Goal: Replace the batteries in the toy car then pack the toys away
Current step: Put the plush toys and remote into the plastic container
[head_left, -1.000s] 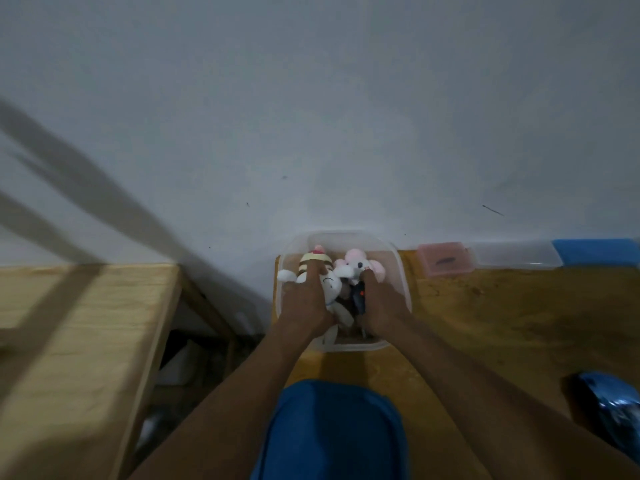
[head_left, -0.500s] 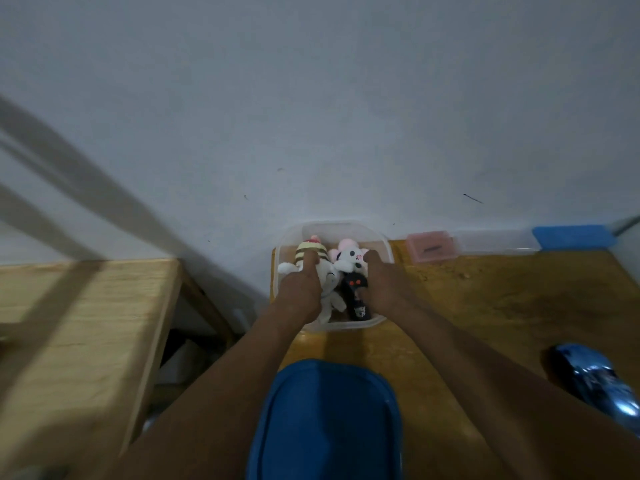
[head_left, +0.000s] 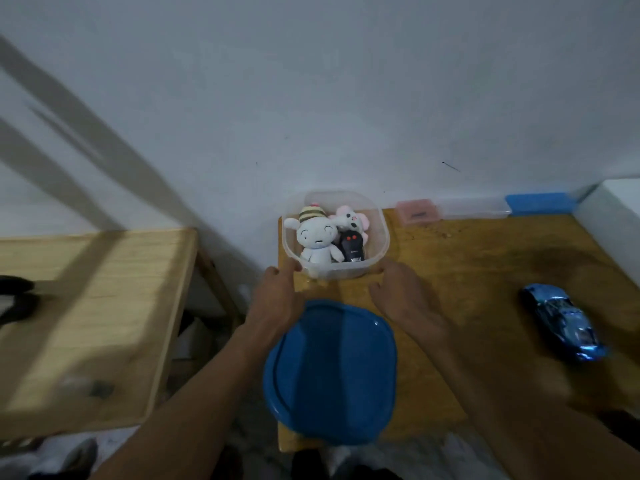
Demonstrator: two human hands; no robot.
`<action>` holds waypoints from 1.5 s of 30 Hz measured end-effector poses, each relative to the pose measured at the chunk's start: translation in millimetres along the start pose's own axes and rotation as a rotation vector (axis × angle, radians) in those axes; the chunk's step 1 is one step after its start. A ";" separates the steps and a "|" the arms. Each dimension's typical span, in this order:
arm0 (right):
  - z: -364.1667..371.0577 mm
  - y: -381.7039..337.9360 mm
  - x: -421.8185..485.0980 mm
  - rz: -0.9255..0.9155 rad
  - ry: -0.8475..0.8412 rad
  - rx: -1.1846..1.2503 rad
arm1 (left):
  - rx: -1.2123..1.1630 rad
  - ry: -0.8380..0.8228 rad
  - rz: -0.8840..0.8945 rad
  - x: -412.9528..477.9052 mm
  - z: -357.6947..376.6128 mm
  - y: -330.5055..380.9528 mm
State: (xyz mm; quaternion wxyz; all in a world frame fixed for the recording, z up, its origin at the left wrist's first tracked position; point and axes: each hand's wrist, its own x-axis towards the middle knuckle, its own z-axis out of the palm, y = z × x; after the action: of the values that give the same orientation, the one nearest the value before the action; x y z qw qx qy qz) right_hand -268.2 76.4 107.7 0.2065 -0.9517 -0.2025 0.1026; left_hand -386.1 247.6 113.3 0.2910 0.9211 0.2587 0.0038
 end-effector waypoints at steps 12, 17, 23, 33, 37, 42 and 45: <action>45.7 48.5 -102.2 0.160 -0.328 -0.015 | 0.014 -0.106 -0.315 -98.6 60.8 -51.6; 43.7 56.6 -120.0 0.234 -0.274 0.109 | -0.021 -0.113 -0.398 -120.3 73.1 -47.9; 3.3 55.2 -115.3 0.245 -0.137 0.136 | -0.186 -0.057 -0.373 -125.4 52.4 -27.1; -69.5 11.7 -36.9 0.064 0.105 0.286 | -0.220 0.043 -0.215 -59.0 -33.5 28.7; -76.7 -4.8 3.5 0.041 0.089 0.302 | -0.207 0.141 -0.221 -15.7 -54.1 35.2; -71.3 -13.6 58.5 0.054 0.070 0.281 | -0.193 0.188 -0.276 46.9 -60.5 28.2; -65.4 -17.0 85.9 0.097 0.032 0.278 | -0.163 0.149 -0.282 78.9 -59.0 21.9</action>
State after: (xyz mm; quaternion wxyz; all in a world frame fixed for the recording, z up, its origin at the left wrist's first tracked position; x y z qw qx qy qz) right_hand -178.8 104.4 164.0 0.3344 -0.9241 -0.1371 0.1243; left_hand -316.7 301.6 162.7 0.3424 0.8461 0.4052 0.0518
